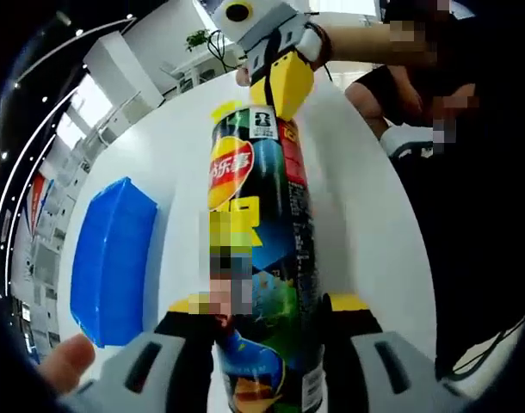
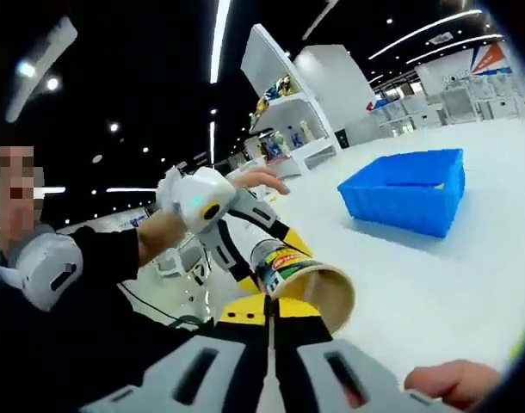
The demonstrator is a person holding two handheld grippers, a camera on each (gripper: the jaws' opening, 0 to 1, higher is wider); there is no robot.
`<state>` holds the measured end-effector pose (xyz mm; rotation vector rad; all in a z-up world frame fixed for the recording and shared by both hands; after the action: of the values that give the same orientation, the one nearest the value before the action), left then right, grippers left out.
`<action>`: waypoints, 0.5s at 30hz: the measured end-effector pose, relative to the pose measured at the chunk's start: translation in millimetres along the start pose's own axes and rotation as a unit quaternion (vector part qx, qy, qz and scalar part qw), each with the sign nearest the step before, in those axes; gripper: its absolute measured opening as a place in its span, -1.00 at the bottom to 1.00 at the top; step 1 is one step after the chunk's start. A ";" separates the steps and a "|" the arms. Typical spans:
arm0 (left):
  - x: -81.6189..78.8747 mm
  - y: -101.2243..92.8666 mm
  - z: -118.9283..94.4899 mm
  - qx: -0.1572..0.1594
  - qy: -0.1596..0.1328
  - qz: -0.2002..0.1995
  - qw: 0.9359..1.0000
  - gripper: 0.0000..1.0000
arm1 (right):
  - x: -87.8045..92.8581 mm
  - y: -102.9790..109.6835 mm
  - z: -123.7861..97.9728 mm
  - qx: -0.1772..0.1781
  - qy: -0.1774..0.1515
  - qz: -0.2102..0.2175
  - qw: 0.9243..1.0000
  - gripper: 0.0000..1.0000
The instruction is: Open the lid of the chip container on the table, take out the chips, place them into the box in front of the container, and close the lid
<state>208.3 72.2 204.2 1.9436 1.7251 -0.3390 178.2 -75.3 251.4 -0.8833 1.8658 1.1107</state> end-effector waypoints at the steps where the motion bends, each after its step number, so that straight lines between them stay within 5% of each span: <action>1: -2.1 -1.2 -0.5 -0.006 -0.007 -0.002 1.000 -0.01 | -5.5 2.5 0.5 0.009 0.011 -0.016 1.000 -1.00; 8: -3.9 4.4 -8.7 -0.061 -0.082 -0.022 0.995 -0.01 | -43.2 14.8 9.3 0.058 0.111 -0.065 0.990 -1.00; 15: 3.1 5.0 -18.5 -0.074 -0.113 -0.047 0.990 -0.01 | -74.1 25.6 27.1 0.064 0.174 -0.112 0.976 -1.00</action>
<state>210.9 84.3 219.1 1.6554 1.6474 -0.4336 197.5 -28.4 317.0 -1.2395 2.0289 0.7228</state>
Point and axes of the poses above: the point that each gripper's makers call its tool centre point, and the gripper's own axes: z roughly forward along the fingers, y roughly to its left, x roughly out of its underside, the point moved 5 cm from there along -z, roughly backward along the fingers, and after that the axes turned 4 degrees about x, right-handed, at the moved point
